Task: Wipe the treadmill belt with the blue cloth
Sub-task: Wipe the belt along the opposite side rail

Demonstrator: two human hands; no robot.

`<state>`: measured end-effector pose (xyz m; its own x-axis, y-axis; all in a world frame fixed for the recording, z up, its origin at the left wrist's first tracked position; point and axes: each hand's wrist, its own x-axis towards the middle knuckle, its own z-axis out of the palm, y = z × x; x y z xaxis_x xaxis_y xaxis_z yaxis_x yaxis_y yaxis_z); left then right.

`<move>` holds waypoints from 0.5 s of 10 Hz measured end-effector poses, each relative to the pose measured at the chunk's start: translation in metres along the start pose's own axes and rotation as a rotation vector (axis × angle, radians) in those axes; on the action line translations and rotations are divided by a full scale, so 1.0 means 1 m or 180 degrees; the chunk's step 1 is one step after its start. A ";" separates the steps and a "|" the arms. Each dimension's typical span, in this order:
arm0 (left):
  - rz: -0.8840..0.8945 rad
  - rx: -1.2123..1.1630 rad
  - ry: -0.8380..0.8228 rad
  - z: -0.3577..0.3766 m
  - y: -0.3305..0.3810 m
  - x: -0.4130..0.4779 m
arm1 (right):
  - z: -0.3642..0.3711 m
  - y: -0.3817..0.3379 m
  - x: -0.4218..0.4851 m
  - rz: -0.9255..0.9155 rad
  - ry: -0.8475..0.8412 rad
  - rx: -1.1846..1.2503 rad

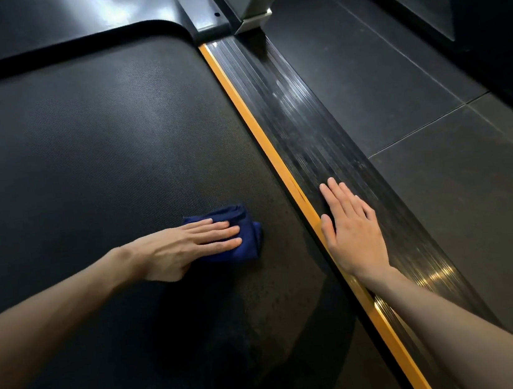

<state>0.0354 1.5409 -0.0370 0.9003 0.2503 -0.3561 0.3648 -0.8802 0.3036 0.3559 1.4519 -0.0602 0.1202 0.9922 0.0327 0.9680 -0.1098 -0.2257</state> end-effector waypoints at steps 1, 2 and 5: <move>-0.0016 0.0248 -0.0383 -0.008 0.000 0.000 | 0.000 0.000 0.000 0.0027 -0.0006 -0.0024; 0.0078 0.0364 0.0160 -0.009 0.005 0.009 | 0.001 0.000 0.000 0.0023 -0.0005 -0.0035; -0.0289 -0.0100 0.1024 0.023 -0.006 0.030 | 0.002 0.000 0.001 0.0029 -0.0002 -0.0032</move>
<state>0.0551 1.5442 -0.0699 0.8908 0.4459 -0.0872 0.4495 -0.8369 0.3122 0.3559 1.4528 -0.0622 0.1289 0.9912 0.0301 0.9690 -0.1195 -0.2161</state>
